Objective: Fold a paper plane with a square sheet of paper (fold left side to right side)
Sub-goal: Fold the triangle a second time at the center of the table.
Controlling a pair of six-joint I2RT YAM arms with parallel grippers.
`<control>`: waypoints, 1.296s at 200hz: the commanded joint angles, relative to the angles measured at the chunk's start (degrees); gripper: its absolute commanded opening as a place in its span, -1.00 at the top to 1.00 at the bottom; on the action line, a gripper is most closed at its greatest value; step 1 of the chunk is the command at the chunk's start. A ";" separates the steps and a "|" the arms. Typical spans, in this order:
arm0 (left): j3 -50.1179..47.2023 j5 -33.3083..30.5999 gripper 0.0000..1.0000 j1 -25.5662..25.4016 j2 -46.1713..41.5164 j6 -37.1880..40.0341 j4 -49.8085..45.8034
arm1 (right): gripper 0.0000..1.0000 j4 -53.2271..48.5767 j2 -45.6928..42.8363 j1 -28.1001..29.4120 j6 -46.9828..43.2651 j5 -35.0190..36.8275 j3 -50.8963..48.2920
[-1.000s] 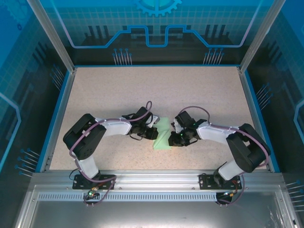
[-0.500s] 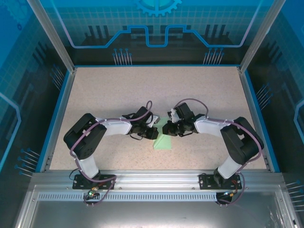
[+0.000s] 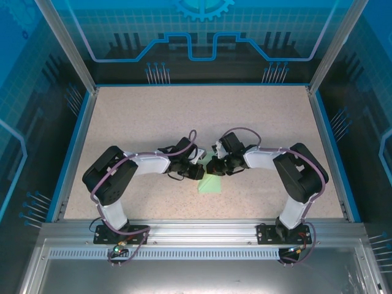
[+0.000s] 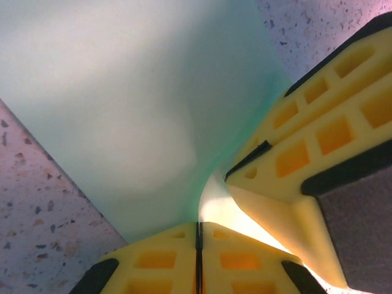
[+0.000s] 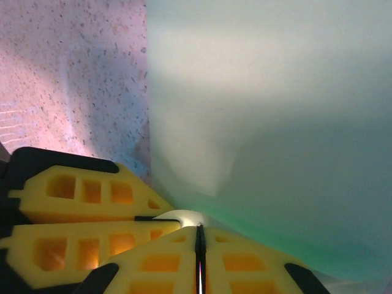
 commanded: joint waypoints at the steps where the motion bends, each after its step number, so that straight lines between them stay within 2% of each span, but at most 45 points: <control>1: 0.04 -1.15 0.81 0.04 2.29 1.75 -1.95 | 0.79 -3.58 1.06 0.64 -2.20 1.85 0.84; 70: 0.04 -1.31 0.81 0.01 2.50 1.90 -2.20 | 0.79 -7.94 1.85 0.66 -4.41 5.15 2.49; 108: 0.08 -1.50 0.75 0.02 0.10 1.82 -2.98 | 0.80 -10.81 3.36 0.68 -4.45 6.41 2.91; 124: 0.54 -1.83 0.70 0.06 -0.94 2.09 -4.28 | 0.80 -12.02 3.66 0.68 -4.62 7.23 3.09; 172: -0.35 -3.02 0.37 0.03 -8.24 1.62 -6.22 | 0.80 -12.91 4.56 0.69 -4.80 7.47 3.52; 193: -0.98 -2.88 0.32 0.04 -11.99 1.02 -7.78 | 0.80 -12.86 4.40 0.65 -4.71 7.47 3.54; 208: -2.07 -0.71 0.33 -0.02 -14.49 -0.16 -7.96 | 0.80 -12.64 4.32 0.62 -4.65 7.39 3.46; 228: -4.31 5.17 0.39 -0.27 -16.05 -2.88 -5.33 | 0.80 -12.33 4.32 0.68 -4.55 7.09 3.40; 259: -6.47 13.65 0.41 -1.45 -14.04 -8.05 0.78 | 0.80 -12.29 4.43 0.82 -4.55 6.91 3.50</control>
